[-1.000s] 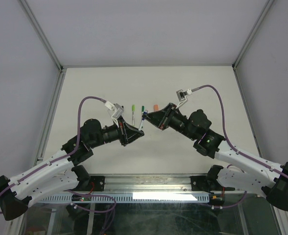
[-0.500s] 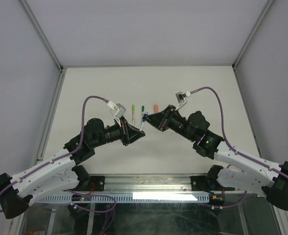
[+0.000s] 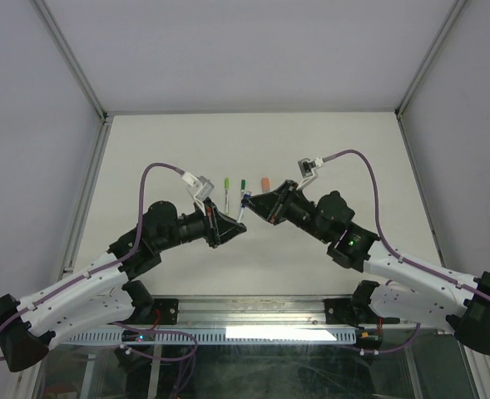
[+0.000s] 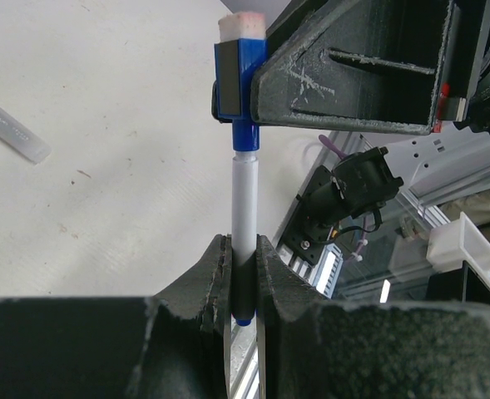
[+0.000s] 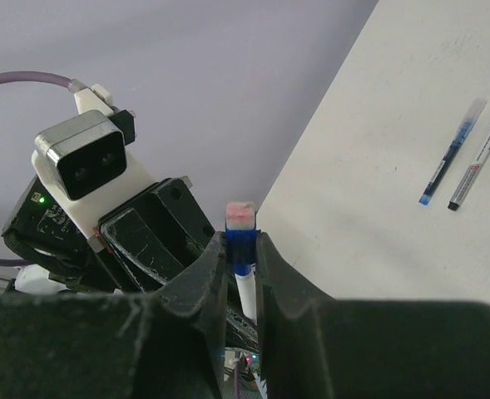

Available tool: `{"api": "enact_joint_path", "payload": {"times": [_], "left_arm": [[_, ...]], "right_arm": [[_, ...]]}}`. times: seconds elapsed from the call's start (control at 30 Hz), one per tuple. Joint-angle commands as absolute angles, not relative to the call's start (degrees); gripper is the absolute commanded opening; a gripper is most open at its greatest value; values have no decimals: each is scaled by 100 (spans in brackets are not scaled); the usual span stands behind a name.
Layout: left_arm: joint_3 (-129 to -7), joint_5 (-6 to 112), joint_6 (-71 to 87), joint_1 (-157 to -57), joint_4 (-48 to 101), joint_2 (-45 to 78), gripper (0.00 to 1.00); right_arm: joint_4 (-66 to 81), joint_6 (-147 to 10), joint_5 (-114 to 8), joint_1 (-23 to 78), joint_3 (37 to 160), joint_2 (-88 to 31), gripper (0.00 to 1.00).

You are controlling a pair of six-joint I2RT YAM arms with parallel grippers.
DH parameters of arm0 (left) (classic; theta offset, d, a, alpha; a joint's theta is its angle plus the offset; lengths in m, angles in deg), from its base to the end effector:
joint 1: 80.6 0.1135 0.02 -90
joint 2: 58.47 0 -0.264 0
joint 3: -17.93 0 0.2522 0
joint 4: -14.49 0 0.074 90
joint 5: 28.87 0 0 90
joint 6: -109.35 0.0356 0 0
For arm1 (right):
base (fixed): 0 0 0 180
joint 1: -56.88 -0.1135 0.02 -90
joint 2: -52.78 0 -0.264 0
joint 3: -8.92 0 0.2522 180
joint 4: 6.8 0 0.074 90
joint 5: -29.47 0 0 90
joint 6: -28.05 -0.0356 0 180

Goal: Insert the pens into the pen caps
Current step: Insert the pen cap onto the pen, then press the pen cap onto the pen.

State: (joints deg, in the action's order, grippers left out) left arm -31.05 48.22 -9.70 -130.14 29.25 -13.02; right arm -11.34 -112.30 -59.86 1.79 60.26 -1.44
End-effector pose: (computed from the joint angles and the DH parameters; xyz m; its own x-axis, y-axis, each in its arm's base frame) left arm 0.1193 -0.1521 0.2960 -0.5396 -0.0966 -0.8363 0.7113 0.4791 -0.5143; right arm 0.1296 0.1865 0.3182 -0.6259 0.4484 -0.6381 -0.5403 0.3407 0.7694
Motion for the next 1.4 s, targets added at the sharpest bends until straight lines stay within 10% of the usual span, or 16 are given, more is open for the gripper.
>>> {"api": "enact_joint_path", "payload": {"times": [0.0,0.97,1.37], "left_arm": [[-3526,5429,-763,-12942,2202,-1478,0],[-3480,5184,-684,-12939,2492,-1636,0],[-3496,5114,-675,-12939,2505,-1531,0]], "right_arm": [[-839,-11065,-5273,-170,6271,-92,5],[537,-10232,-7110,-157,7644,252,62],[447,-10156,-7113,-157,8365,-707,62]]}}
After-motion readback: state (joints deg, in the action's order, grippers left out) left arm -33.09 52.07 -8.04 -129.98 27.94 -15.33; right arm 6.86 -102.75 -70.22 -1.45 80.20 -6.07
